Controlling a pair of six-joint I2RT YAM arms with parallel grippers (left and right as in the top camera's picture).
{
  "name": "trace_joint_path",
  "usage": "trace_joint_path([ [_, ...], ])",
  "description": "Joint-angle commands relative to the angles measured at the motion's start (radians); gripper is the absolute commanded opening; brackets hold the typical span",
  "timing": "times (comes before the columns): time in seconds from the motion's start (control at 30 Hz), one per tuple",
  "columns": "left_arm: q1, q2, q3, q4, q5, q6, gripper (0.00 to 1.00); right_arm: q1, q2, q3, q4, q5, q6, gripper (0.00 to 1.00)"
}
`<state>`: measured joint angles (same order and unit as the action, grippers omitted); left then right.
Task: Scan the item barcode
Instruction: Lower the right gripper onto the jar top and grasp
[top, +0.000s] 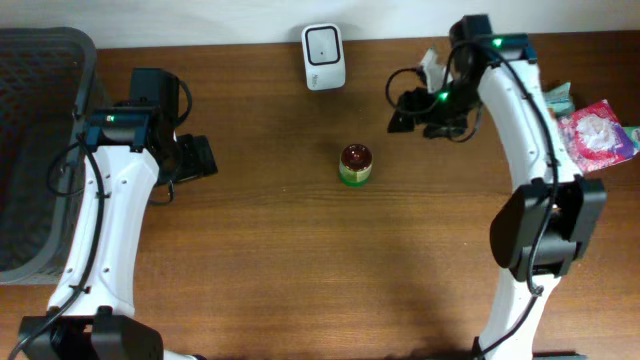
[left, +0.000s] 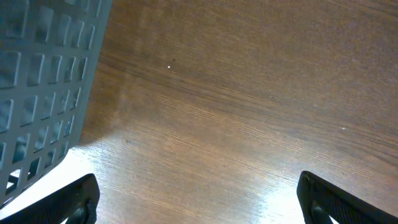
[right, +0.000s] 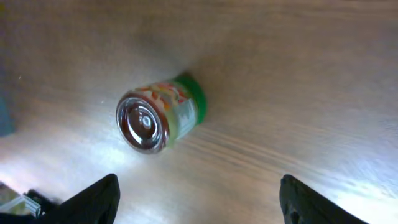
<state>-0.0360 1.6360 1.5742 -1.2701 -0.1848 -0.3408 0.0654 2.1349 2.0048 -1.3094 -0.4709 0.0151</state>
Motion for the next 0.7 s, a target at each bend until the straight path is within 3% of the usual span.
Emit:
trace_joint_path([
  [0.0, 0.006, -0.015, -0.003, 0.001, -0.011, -0.003, 0.99, 0.030, 0.006, -0.108, 0.088, -0.079, 0.021, 0.78],
  [0.1, 0.006, -0.015, -0.003, 0.001, -0.011, -0.003, 0.99, 0.046, 0.006, -0.171, 0.174, -0.173, 0.034, 0.83],
  [0.17, 0.006, -0.015, -0.003, 0.002, -0.011, -0.003, 0.99, 0.066, 0.005, -0.174, 0.181, -0.172, 0.015, 0.84],
  [0.27, 0.006, -0.015, -0.003, 0.001, -0.011, -0.003, 0.99, 0.126, 0.005, -0.173, 0.211, -0.120, 0.005, 0.92],
  [0.4, 0.006, -0.015, -0.003, 0.001, -0.011, -0.003, 0.99, 0.211, -0.003, -0.140, 0.206, 0.115, 0.112, 1.00],
  [0.47, 0.006, -0.015, -0.003, 0.001, -0.011, -0.003, 0.99, 0.251, -0.018, -0.114, 0.194, 0.238, 0.146, 0.99],
  [0.67, 0.006, -0.015, -0.003, 0.001, -0.011, -0.003, 0.99, 0.390, -0.042, -0.071, 0.244, 0.409, 0.088, 0.99],
])
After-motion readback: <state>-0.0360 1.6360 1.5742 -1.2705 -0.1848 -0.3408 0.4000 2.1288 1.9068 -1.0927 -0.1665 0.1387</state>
